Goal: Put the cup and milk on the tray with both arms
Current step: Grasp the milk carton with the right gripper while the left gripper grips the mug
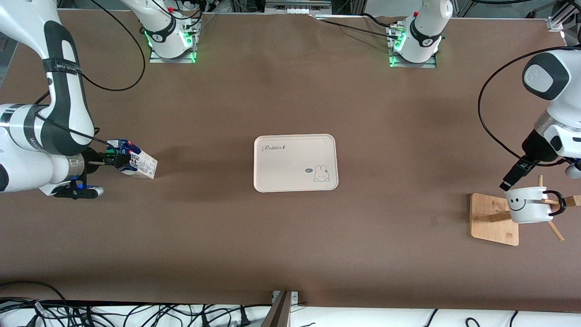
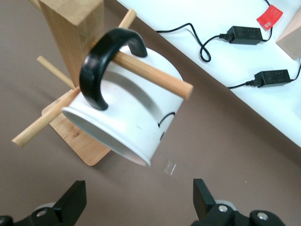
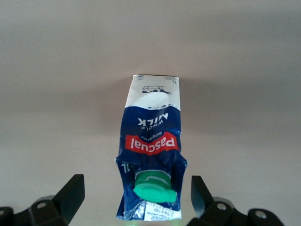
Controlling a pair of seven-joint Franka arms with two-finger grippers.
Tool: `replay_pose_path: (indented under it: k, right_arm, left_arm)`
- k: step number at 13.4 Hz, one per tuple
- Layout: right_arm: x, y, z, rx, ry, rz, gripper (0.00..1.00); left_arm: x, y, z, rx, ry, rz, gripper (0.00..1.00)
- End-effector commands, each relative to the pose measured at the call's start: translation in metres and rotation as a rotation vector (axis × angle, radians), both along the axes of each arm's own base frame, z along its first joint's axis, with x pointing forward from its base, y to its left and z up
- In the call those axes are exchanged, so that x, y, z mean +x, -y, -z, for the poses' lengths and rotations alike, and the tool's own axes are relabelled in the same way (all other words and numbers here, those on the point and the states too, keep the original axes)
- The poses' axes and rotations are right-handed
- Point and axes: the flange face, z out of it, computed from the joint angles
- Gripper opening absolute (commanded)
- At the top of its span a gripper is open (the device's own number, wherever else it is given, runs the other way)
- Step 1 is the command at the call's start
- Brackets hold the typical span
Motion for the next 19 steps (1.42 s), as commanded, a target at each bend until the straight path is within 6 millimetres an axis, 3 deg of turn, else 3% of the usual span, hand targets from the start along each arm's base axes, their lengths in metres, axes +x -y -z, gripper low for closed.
replay_pose_path:
  k: [1, 2, 5, 7, 10, 15, 19]
  right_arm:
    - [-0.001, 0.015, 0.0, 0.024, 0.004, -0.034, 1.0]
    - [-0.001, 0.017, 0.001, 0.024, 0.004, -0.032, 1.0]
    - [-0.007, 0.017, 0.017, 0.021, -0.03, -0.03, 1.0]
    - [-0.01, 0.018, 0.023, 0.021, -0.046, -0.025, 1.0]
    - [-0.014, 0.016, 0.028, 0.023, -0.061, -0.028, 1.0]
    - [-0.024, 0.016, 0.037, 0.029, -0.102, -0.029, 1.0]
    - [-0.025, 0.018, 0.038, 0.033, -0.105, -0.033, 1.0]
  left_arm:
    - [0.023, -0.006, 0.0, -0.01, 0.067, -0.02, 1.0]
    - [0.032, -0.007, 0.004, -0.011, 0.074, -0.021, 0.99]
    - [0.044, -0.006, 0.003, -0.062, 0.093, -0.051, 0.81]
    - [0.045, -0.007, 0.009, -0.066, 0.086, -0.053, 0.54]
    - [0.045, -0.006, 0.007, -0.057, 0.087, -0.039, 0.27]
    - [0.044, -0.002, 0.001, -0.046, 0.09, -0.008, 0.02]
    - [0.038, 0.014, -0.014, -0.063, 0.042, 0.027, 0.0]
